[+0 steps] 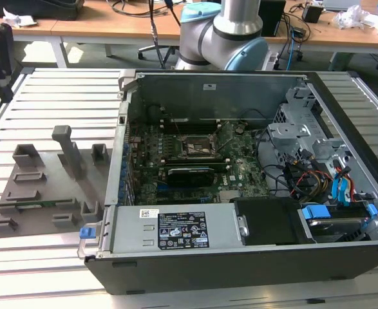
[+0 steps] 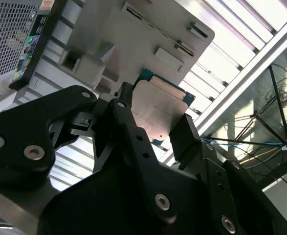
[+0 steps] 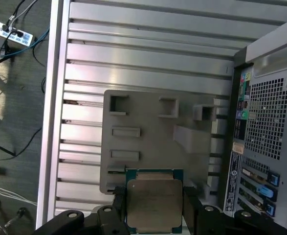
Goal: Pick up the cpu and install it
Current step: 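Pick up the cpu and move it towards the insertion slot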
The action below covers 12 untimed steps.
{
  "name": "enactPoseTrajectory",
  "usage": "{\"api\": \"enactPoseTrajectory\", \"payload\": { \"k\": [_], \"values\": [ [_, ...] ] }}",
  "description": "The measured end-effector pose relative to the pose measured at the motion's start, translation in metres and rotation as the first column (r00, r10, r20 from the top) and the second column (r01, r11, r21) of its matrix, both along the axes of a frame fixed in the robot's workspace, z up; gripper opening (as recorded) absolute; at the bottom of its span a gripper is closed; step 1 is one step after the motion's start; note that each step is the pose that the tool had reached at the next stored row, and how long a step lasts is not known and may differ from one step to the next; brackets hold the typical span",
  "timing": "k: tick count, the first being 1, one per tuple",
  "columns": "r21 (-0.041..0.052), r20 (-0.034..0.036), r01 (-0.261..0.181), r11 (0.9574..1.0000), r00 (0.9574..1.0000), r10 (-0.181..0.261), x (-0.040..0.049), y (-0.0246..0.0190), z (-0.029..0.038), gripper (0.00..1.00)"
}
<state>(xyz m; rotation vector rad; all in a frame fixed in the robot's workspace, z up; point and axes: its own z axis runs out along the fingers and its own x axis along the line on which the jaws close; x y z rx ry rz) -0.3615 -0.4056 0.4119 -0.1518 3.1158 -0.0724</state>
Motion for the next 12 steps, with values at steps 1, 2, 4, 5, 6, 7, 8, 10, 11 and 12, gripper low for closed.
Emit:
{"api": "enactPoseTrajectory", "payload": {
  "k": [1, 2, 4, 5, 6, 7, 8, 10, 11, 12],
  "values": [
    [0.0, -0.0005, 0.0, 1.0, 1.0, 0.0, 0.003, 0.0, -0.0002, 0.55],
    [0.0, -0.0009, 0.0, 1.0, 1.0, 0.0, 0.0064, 0.0, -0.0004, 0.55],
    [-0.0001, -0.0018, 0.0, 1.0, 1.0, 0.0, 0.0137, 0.0001, -0.0008, 0.55],
    [-0.0001, -0.0018, 0.0, 1.0, 1.0, 0.0, 0.0163, 0.0, -0.001, 0.55],
    [-0.0001, -0.0019, 0.0, 1.0, 1.0, 0.0, 0.02, 0.0, -0.001, 0.55],
    [-0.0001, -0.0018, 0.0, 1.0, 1.0, 0.0, 0.0225, 0.0, -0.0011, 0.55],
    [0.0, -0.0018, 0.0, 1.0, 1.0, 0.0, 0.0251, 0.0, -0.0012, 0.55],
    [-0.0001, -0.002, 0.0, 1.0, 1.0, 0.0, 0.031, 0.0, -0.0012, 0.55],
    [-0.0002, -0.0021, 0.0, 1.0, 1.0, 0.0, 0.034, 0.0001, -0.0011, 0.55],
    [-0.0001, -0.0021, 0.0, 1.0, 1.0, 0.0, 0.0365, 0.0, -0.0012, 0.55]
  ]
}}
